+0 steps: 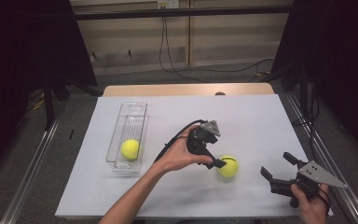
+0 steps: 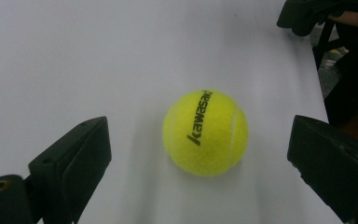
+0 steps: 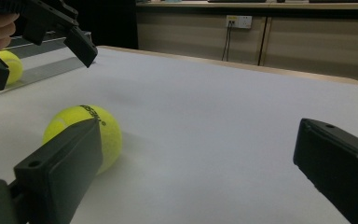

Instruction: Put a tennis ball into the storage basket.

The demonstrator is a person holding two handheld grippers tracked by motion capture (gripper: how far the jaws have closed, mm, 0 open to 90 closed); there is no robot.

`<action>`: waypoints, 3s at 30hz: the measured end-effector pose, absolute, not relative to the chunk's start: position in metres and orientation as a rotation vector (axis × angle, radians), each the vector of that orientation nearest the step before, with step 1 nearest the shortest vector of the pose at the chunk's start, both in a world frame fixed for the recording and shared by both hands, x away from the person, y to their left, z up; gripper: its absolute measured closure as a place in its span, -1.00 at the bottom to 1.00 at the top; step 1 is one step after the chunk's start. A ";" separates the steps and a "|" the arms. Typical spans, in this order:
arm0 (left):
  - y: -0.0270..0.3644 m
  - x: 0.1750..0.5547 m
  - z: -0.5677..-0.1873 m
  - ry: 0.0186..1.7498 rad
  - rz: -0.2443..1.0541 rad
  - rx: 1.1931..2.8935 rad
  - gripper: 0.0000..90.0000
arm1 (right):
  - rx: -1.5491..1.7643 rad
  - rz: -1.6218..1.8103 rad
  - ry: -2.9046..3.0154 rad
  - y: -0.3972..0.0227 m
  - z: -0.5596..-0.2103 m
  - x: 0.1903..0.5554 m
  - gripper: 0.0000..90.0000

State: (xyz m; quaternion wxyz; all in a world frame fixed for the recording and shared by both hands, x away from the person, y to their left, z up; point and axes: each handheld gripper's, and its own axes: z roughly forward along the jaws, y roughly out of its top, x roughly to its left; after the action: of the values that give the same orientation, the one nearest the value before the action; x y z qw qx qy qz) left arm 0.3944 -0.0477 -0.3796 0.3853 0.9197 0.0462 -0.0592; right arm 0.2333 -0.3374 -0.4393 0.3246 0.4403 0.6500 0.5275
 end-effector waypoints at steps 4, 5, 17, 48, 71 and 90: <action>-0.053 0.393 -0.382 0.089 -0.160 2.387 -0.86 | 1.155 1.384 1.706 -0.337 -0.439 0.233 -0.98; -0.055 0.393 -0.382 0.082 -0.161 2.394 -0.86 | 1.154 1.383 1.707 -0.337 -0.439 0.233 -0.98; -0.069 0.390 -0.390 0.047 -0.182 2.460 -0.87 | 1.157 1.386 1.705 -0.337 -0.440 0.233 -0.98; -0.091 0.389 -0.415 -0.012 -0.255 2.543 -0.59 | 1.154 1.384 1.708 -0.338 -0.440 0.233 -0.98; -0.095 0.389 -0.418 -0.042 -0.245 2.560 -0.41 | 1.155 1.384 1.713 -0.338 -0.440 0.233 -0.98; -0.089 0.388 -0.408 -0.018 -0.222 2.542 -0.41 | 1.157 1.384 1.709 -0.339 -0.440 0.233 -0.98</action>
State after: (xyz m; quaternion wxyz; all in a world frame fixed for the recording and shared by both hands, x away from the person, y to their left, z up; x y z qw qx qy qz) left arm 0.3881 -0.0892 -0.4083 0.2907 0.9532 -0.0068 -0.0834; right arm 0.2328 -0.3386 -0.4399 0.3227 0.4407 0.6510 0.5271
